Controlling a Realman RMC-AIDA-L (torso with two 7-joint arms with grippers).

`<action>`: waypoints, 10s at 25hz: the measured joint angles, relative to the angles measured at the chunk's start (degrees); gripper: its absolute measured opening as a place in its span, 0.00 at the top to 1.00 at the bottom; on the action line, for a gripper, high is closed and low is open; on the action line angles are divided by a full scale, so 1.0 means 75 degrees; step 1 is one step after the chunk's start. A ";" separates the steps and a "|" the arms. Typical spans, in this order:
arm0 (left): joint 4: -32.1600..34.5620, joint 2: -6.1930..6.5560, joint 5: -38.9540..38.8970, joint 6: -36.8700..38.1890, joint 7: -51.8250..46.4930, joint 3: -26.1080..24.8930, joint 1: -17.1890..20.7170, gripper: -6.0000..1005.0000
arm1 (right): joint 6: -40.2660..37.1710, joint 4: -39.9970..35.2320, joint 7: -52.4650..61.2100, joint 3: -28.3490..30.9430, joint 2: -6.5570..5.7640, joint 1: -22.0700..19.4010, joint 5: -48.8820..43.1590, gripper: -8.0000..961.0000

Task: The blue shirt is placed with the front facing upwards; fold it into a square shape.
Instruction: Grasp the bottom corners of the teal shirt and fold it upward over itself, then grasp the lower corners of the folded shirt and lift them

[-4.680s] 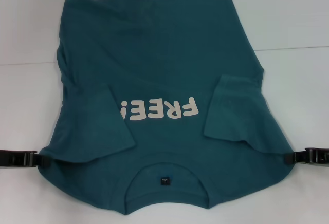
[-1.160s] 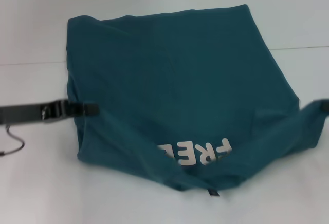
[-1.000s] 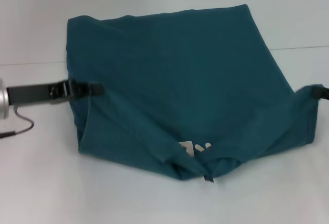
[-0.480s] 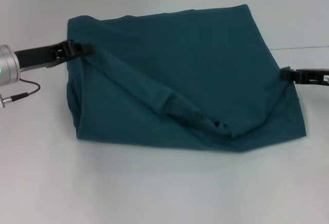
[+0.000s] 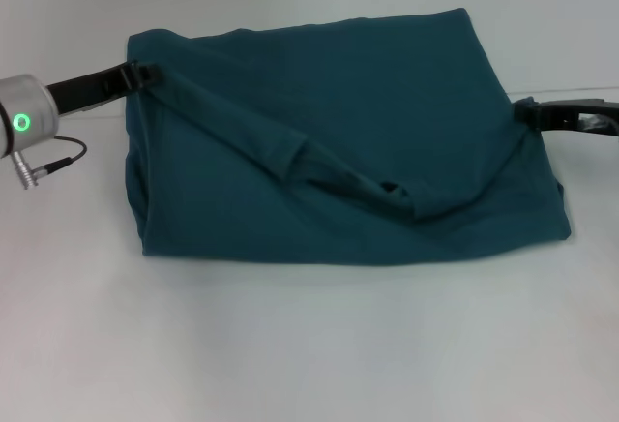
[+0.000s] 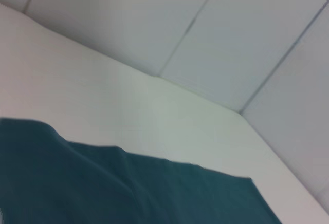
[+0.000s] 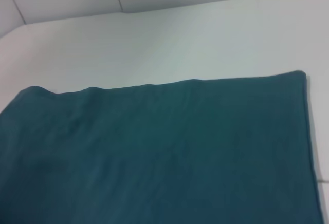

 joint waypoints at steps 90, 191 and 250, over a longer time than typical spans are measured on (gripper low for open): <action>0.0099 -0.0821 -0.4103 -0.0819 0.3147 0.1019 0.1377 0.33 | 0.1750 -0.0076 -0.0997 -0.0229 0.0472 -0.0250 0.0702 0.43; 0.0679 -0.0911 -0.1086 -0.0548 0.1953 0.2821 0.2333 0.34 | -0.0841 -0.1126 0.2570 -0.0744 0.0337 -0.1078 -0.1338 0.96; 0.0717 -0.0954 -0.0909 -0.0977 0.2033 0.2990 0.2125 0.61 | -0.0993 -0.1219 0.2566 -0.0703 0.0352 -0.1076 -0.1334 0.96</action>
